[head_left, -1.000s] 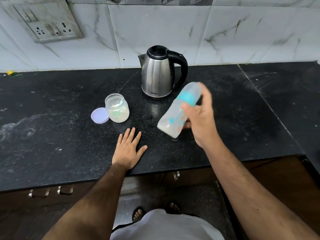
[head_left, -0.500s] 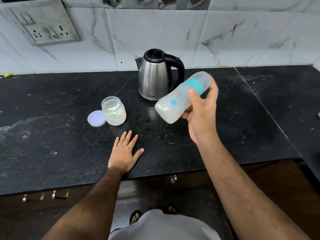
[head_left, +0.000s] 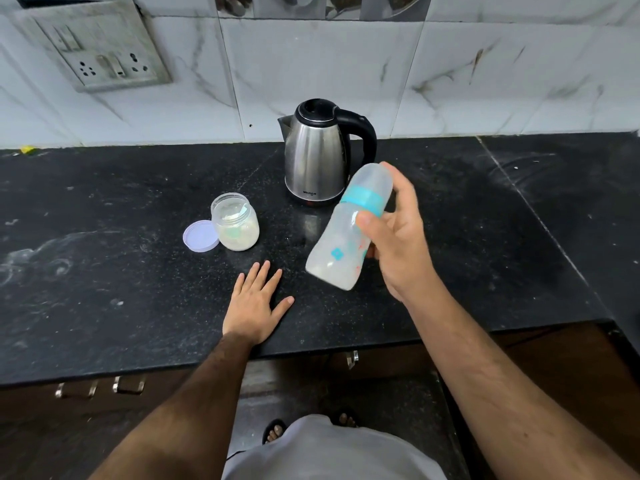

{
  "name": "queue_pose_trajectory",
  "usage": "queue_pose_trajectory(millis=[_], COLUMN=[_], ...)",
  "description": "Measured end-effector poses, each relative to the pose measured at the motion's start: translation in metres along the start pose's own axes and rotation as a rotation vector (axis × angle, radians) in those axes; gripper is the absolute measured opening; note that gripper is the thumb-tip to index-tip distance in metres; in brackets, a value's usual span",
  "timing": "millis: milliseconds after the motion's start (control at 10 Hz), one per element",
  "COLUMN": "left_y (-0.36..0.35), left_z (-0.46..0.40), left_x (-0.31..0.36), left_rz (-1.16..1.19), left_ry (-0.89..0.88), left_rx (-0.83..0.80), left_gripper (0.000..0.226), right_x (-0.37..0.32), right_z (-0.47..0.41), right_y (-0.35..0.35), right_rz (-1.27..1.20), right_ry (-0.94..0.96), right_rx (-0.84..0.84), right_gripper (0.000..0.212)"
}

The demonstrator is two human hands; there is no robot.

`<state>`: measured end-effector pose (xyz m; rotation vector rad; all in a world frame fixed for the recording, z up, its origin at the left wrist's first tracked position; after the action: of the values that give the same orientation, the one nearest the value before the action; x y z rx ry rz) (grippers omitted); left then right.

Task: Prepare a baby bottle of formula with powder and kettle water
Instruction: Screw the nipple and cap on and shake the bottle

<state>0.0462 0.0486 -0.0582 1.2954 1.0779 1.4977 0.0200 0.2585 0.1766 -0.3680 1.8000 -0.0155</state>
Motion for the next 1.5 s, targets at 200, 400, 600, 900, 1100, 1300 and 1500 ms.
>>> queue_pose_trajectory(millis=[200,400,600,900,1100,1300,1500], left_y=[-0.001,-0.001,0.0,-0.002,-0.001,-0.001,-0.002], left_z=[0.0,0.0,0.0,0.0,0.0,-0.001,-0.001], left_x=[-0.001,-0.001,-0.001,-0.002,-0.002,-0.002,-0.003], left_rz=[0.013,0.005,0.001,0.001,-0.005,-0.011,-0.011], left_ry=[-0.008,-0.003,-0.005,-0.006,-0.001,-0.001,0.004], left_rx=[0.017,0.022,0.022,0.019,0.016,0.015,0.013], left_gripper=[0.084,0.084,0.083,0.083,0.083,0.083,0.077], right_x=[-0.001,-0.001,0.005,0.008,0.006,0.009,0.011], right_z=[-0.006,-0.006,0.003,0.004,-0.005,0.002,0.002], right_y=[0.011,0.017,-0.01,-0.015,0.015,-0.009,-0.003], right_rz=[-0.05,-0.154,-0.026,-0.037,-0.192,-0.123,-0.132], right_ry=[0.021,-0.003,-0.025,-0.04,-0.024,-0.069,-0.077], right_rx=[0.109,0.203,-0.019,-0.035,0.243,0.029,0.089], right_gripper=[0.07,0.065,0.074,0.074,0.065,0.071,0.069])
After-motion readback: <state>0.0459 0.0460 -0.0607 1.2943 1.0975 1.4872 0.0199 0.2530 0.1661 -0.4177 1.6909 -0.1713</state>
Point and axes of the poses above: each hand's wrist, its own z-axis away from the middle knuckle, its own y-axis out of the back of the hand, x = y × z, the point moved 10 cm from there along -z, towards the middle knuckle, and after that the axes turned 4 degrees about y, right-handed, at the moved point
